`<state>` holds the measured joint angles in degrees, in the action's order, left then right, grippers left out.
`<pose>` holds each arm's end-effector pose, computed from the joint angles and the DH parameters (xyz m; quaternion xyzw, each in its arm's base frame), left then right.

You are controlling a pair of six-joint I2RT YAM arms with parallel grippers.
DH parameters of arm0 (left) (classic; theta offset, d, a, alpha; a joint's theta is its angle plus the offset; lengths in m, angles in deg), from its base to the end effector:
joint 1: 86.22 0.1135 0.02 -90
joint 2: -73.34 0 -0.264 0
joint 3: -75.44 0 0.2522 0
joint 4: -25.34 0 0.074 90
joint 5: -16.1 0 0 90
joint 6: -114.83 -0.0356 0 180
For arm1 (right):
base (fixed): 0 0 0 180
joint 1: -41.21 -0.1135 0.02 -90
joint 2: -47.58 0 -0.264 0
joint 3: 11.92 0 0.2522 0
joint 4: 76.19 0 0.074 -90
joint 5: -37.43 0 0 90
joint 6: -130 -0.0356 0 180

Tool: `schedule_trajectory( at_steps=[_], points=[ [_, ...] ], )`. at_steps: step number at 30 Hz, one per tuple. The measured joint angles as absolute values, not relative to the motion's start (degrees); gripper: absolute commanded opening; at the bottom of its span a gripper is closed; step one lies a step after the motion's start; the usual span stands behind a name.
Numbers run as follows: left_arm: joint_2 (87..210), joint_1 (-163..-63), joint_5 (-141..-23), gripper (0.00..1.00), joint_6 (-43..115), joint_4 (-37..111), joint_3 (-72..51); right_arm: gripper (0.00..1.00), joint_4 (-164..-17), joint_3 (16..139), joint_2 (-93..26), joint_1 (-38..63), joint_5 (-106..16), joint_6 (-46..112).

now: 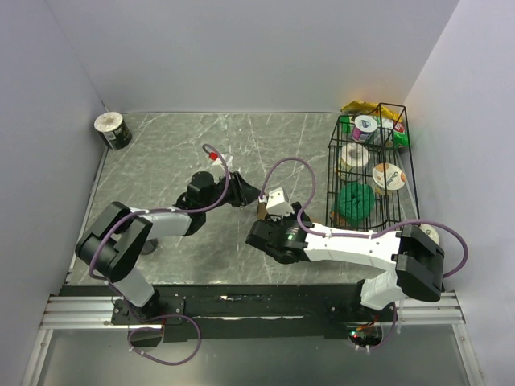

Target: Fold the paper box

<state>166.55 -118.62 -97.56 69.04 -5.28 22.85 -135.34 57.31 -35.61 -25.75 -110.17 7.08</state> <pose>0.2720 -0.1895 0.1944 0.0539 0.7594 -0.5132 0.3964 0.1296 0.2279 0.2257 -0.1861 0.8496 -0.2082 0.4475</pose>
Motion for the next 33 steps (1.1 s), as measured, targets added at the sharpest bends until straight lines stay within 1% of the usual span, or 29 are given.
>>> schedule_trajectory(
  at_steps=[2,13,22,33],
  points=[
    [166.4,-118.9,-97.6,0.32,67.7,-5.2,22.8,0.61,-135.4,57.4,-35.7,-25.7,-110.2,7.1],
    [166.0,-121.0,-94.3,0.26,62.7,-3.8,22.1,0.62,-135.9,57.7,-36.2,-25.7,-110.4,7.0],
    [165.6,-122.3,-90.8,0.19,61.8,-6.0,23.7,0.62,-135.9,57.7,-36.2,-25.7,-110.4,6.8],
    [165.0,-122.6,-89.1,0.18,62.8,-9.3,26.1,0.63,-136.2,58.0,-36.2,-25.8,-109.7,6.9]
  ],
)
